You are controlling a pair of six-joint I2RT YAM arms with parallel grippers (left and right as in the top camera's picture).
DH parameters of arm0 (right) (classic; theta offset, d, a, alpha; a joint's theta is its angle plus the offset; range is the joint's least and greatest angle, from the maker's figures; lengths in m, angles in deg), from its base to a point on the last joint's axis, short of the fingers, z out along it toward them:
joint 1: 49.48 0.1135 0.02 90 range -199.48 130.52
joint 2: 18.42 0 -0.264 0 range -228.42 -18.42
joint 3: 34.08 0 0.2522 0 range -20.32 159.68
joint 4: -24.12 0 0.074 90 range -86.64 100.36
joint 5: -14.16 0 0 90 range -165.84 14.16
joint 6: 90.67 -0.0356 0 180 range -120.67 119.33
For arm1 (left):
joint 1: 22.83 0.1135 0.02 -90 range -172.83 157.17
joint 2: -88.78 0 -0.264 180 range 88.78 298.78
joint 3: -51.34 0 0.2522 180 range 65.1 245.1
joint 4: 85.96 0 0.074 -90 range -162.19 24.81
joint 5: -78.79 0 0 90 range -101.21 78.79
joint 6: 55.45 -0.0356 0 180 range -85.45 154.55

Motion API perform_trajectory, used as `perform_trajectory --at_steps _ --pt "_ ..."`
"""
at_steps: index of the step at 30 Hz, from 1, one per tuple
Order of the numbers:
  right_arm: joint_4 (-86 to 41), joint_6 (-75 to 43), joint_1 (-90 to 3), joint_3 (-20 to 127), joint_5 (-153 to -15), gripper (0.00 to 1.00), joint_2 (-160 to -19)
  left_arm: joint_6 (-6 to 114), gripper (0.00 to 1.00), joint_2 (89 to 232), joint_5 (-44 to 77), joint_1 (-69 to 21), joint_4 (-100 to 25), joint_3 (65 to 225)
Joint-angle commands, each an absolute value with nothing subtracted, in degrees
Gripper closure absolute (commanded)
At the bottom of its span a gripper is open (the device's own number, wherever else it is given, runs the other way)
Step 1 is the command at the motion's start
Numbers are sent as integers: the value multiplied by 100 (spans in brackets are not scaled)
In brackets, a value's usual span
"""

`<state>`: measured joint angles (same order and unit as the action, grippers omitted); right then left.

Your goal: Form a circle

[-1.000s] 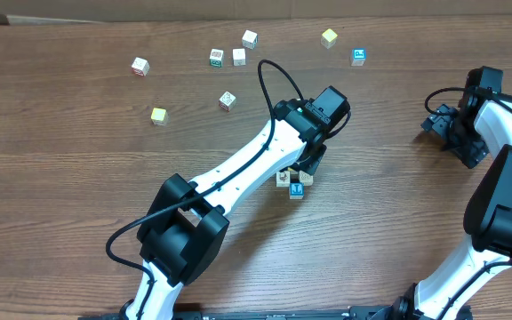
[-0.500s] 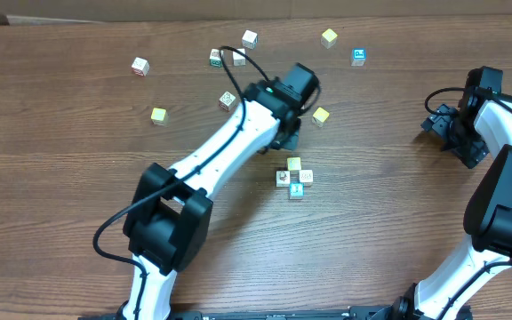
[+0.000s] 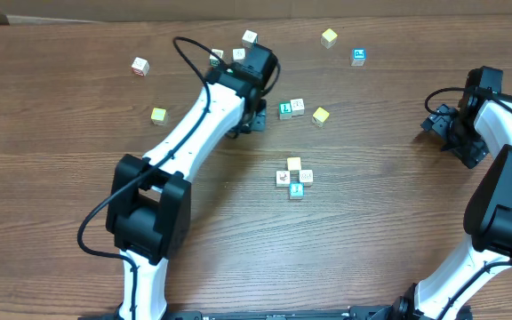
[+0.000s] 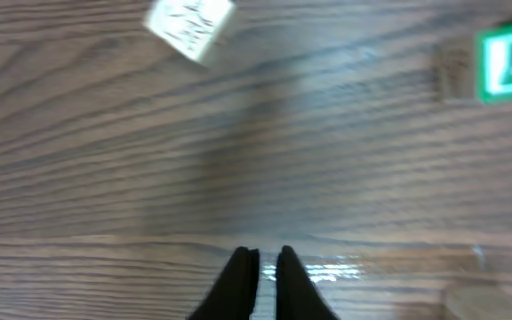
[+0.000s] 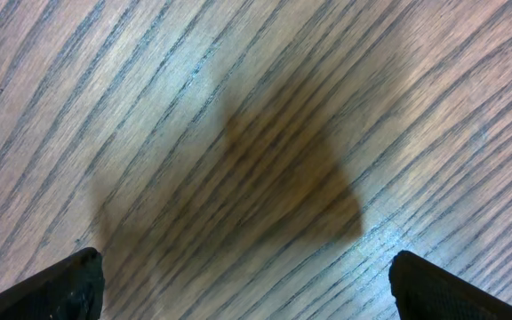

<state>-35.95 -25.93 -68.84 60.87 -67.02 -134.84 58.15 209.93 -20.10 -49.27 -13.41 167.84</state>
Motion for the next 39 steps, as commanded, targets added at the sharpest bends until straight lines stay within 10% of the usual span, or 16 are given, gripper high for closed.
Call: perform_trajectory --at_steps 1,4,8,39 --pt "-3575 -2615 -6873 6065 -6687 0 -13329 5902 79 21038 -2066 -4852 -1324 16864" --pt "-3573 -2615 -6873 6065 -6687 0 -13329 5900 71 21038 -2071 -4839 -1321 16864" --pt "-3575 -2615 -6873 6065 -6687 0 -13329 5895 0 21038 -2097 -4839 -1345 16864" --pt "-3575 -2615 -6873 6065 -6687 0 -13329 6160 0 21038 -1699 -4000 -943 16860"
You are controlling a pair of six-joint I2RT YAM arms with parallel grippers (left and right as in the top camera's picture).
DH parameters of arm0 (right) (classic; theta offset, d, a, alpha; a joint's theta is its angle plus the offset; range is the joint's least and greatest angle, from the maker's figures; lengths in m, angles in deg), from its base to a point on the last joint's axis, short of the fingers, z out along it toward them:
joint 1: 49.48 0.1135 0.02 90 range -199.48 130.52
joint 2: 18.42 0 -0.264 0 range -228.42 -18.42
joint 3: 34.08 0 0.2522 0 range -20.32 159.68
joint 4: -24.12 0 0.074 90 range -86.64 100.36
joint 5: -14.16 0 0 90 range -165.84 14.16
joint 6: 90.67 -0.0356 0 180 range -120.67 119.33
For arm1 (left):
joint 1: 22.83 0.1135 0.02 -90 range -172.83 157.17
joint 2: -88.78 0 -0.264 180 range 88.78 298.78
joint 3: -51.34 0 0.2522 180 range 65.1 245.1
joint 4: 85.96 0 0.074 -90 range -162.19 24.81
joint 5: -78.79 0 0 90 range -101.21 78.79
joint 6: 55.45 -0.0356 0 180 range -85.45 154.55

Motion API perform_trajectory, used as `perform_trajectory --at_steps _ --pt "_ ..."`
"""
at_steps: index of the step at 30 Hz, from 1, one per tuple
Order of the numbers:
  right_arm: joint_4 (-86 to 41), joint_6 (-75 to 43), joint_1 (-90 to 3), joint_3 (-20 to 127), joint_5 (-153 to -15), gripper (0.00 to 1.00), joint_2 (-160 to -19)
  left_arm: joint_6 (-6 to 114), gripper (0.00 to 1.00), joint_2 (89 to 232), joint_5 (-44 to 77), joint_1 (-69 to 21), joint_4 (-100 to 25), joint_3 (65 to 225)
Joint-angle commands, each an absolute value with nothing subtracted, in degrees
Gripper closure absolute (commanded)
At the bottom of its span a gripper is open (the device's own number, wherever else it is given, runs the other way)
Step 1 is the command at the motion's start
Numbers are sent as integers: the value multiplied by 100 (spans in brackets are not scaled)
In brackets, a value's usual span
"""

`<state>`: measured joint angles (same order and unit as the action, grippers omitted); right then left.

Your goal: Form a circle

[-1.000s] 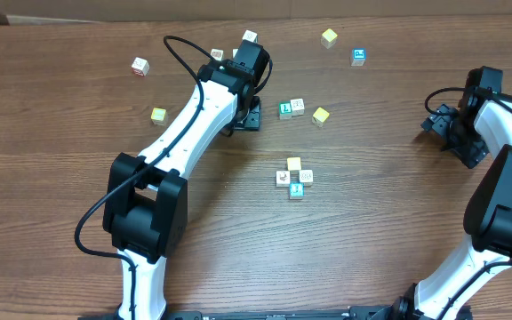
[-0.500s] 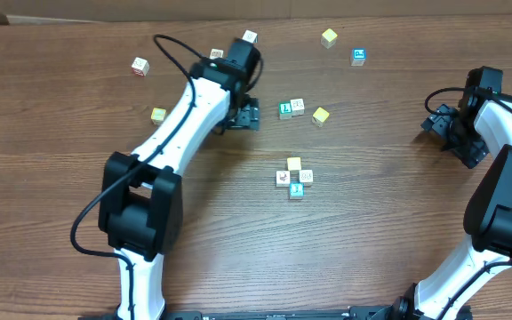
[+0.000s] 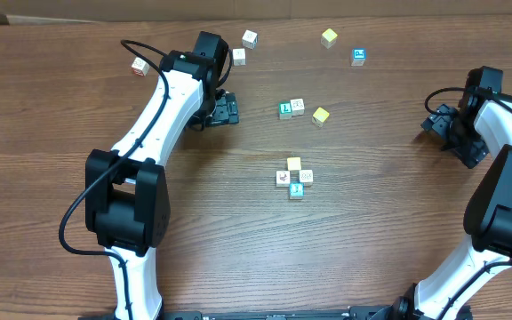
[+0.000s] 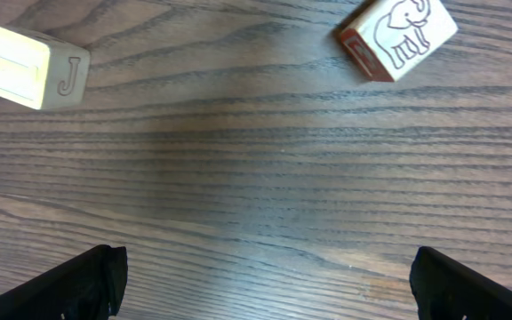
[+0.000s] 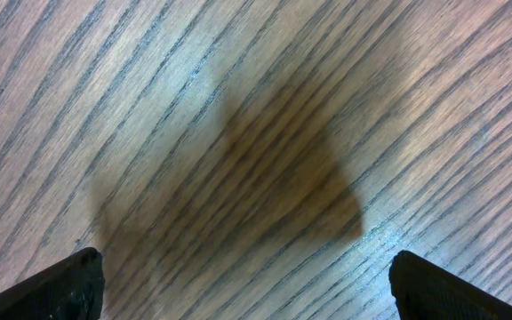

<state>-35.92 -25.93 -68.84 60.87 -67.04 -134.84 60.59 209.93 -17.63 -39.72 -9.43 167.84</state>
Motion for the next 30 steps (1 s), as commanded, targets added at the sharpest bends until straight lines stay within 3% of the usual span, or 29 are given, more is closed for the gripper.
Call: perform_trajectory --at_steps 1,22,30 --pt "-3575 -2615 -6873 6065 -6687 0 -13329 6160 0 21038 -1697 -4000 -943 16860" --pt "-3575 -2615 -6873 6065 -6687 0 -13329 6129 0 21041 -2158 -3884 -1070 16860" --pt "-3575 -2615 -6873 6065 -6687 0 -13329 5275 0 20988 -1839 -3611 -1811 16860"
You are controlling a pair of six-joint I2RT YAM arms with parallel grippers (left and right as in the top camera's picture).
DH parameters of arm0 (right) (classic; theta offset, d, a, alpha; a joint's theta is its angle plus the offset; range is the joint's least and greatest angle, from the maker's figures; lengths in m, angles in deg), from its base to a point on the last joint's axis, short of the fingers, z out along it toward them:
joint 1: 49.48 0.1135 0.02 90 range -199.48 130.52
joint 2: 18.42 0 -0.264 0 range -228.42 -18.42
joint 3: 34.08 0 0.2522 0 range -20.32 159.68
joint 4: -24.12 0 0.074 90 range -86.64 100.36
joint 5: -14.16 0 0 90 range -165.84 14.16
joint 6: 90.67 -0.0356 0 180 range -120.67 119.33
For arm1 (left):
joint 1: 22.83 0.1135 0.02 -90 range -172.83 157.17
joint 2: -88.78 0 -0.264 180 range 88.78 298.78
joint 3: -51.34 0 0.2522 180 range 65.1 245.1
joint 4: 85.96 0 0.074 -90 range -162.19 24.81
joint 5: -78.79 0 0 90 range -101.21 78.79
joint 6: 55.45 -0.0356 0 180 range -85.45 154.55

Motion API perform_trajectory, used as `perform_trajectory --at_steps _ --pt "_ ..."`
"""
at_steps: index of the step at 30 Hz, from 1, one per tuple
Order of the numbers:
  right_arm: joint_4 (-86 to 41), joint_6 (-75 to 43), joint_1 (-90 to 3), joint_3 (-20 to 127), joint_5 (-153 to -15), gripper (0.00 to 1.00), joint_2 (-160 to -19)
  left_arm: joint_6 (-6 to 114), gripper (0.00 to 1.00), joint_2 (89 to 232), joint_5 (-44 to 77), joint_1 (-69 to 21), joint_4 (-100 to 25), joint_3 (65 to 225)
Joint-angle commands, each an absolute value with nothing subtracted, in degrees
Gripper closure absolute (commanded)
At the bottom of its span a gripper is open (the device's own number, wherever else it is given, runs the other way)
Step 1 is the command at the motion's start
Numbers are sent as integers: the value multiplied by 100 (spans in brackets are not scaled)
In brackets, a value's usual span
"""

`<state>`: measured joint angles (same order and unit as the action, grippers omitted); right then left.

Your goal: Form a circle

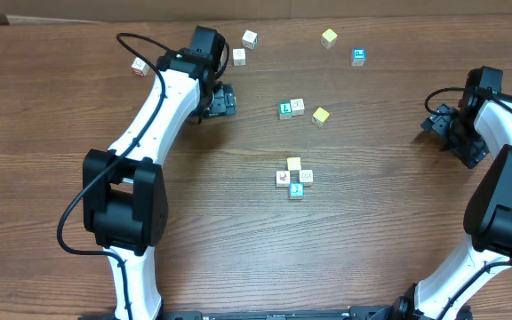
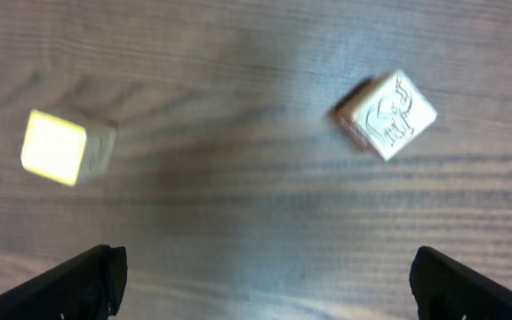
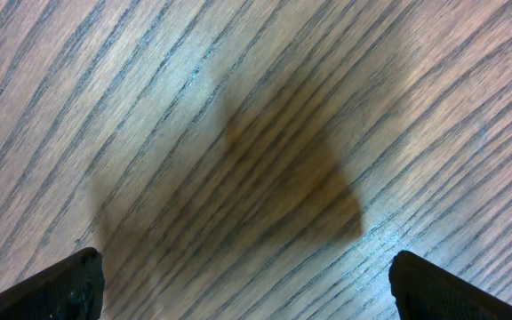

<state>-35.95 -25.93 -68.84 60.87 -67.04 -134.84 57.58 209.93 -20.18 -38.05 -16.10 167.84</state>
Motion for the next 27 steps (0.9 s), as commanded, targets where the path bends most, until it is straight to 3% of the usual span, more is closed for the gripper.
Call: perform_trajectory --at_steps 1,19,27 --pt "-3575 -2615 -6873 6065 -6687 0 -13329 5146 0 20951 -1658 -3543 -1909 16860" --pt "-3575 -2615 -6873 6065 -6687 0 -13329 4674 0 19439 -1116 -2623 -2095 16641" --pt "-3575 -2615 -6873 6065 -6689 0 -13329 4674 1 18516 -1116 -2507 -3815 14672"
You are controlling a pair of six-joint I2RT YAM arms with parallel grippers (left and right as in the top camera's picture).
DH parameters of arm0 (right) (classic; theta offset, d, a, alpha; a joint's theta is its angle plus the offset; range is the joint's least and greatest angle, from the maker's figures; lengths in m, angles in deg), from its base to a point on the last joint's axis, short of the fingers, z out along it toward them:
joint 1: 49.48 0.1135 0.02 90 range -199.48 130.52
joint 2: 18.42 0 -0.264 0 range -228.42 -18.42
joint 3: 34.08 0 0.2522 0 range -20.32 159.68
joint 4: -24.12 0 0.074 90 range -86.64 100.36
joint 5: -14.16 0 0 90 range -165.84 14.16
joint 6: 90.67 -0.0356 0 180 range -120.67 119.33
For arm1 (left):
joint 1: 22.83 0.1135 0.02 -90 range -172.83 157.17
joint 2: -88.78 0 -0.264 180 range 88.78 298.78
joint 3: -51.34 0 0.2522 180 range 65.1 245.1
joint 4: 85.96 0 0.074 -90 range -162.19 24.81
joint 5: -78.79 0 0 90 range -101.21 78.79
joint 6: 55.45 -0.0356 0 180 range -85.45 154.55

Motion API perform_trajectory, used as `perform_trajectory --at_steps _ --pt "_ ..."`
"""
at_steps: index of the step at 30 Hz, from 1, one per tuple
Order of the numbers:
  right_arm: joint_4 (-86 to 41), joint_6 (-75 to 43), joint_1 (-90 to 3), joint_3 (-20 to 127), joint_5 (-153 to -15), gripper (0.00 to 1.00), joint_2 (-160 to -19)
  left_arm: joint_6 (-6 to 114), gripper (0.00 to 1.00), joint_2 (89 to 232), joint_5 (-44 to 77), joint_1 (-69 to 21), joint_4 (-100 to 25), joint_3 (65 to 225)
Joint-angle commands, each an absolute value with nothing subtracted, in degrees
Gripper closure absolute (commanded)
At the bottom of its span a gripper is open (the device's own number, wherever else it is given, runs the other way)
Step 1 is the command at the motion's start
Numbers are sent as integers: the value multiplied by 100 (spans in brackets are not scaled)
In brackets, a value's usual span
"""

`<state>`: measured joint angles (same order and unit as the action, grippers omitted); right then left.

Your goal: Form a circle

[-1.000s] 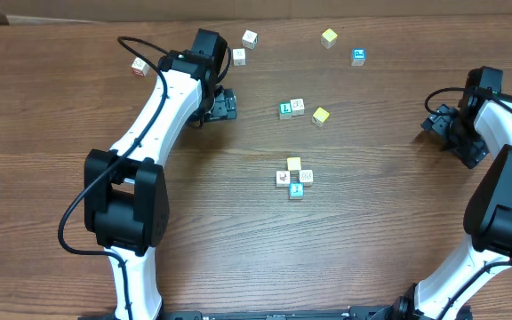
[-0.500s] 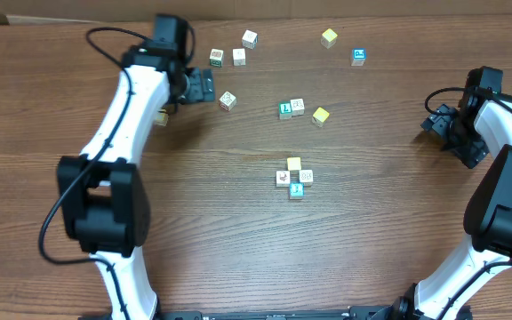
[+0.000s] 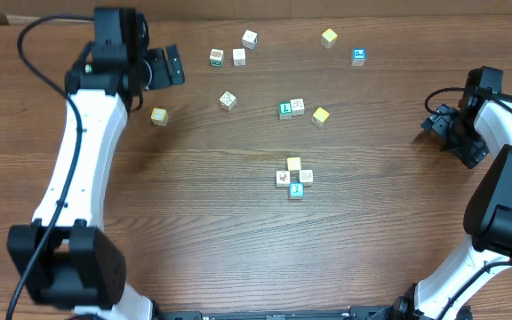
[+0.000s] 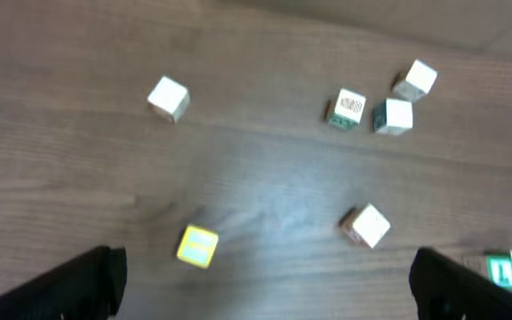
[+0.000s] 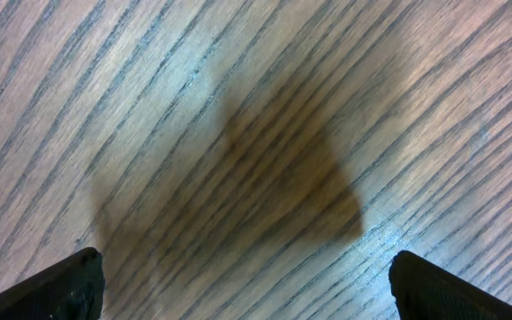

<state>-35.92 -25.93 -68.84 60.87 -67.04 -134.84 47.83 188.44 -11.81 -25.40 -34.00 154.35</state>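
Observation:
Small lettered wooden blocks lie scattered on the wooden table (image 3: 194, 213). A tight cluster (image 3: 293, 177) sits mid-table. A green L block (image 3: 285, 109), a white one and a yellow one (image 3: 321, 116) lie above it. An elephant block (image 3: 228, 100) and a yellow block (image 3: 158, 116) lie left. My left gripper (image 3: 169, 68) hangs high at the far left, open and empty. Its wrist view shows the yellow block (image 4: 197, 245) and elephant block (image 4: 366, 225) below. My right gripper (image 3: 434, 123) is open over bare wood (image 5: 256, 160).
Three blocks (image 3: 238, 56) lie near the far edge, with a yellow block (image 3: 329, 37) and a blue block (image 3: 358, 56) further right. A lone white block (image 4: 167, 96) shows only in the left wrist view. The right arm stands at the right edge.
My left gripper has gone from beside the elephant block to the far left corner and higher up. Its wrist view now takes in several blocks. The right arm is unchanged.
First my left gripper was shut, low over the table near the green L block. Then it stood open facing the elephant block and a J block. Then it was a little higher, and now it is far left and raised. The right gripper stayed open.

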Motion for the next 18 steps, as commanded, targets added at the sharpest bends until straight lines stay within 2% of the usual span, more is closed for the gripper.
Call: perform_trajectory --at_steps 1,9,18 --pt "-3575 -2615 -6873 6065 -6687 0 -13329 4674 0 18396 -1116 -2507 -4171 14320" --pt "-3575 -2615 -6873 6065 -6689 0 -13329 4674 0 17655 -1168 -2498 -7201 11601" --pt "-3575 -2615 -6873 6065 -6687 0 -13329 4678 0 16800 -1181 -2230 -9089 9077"
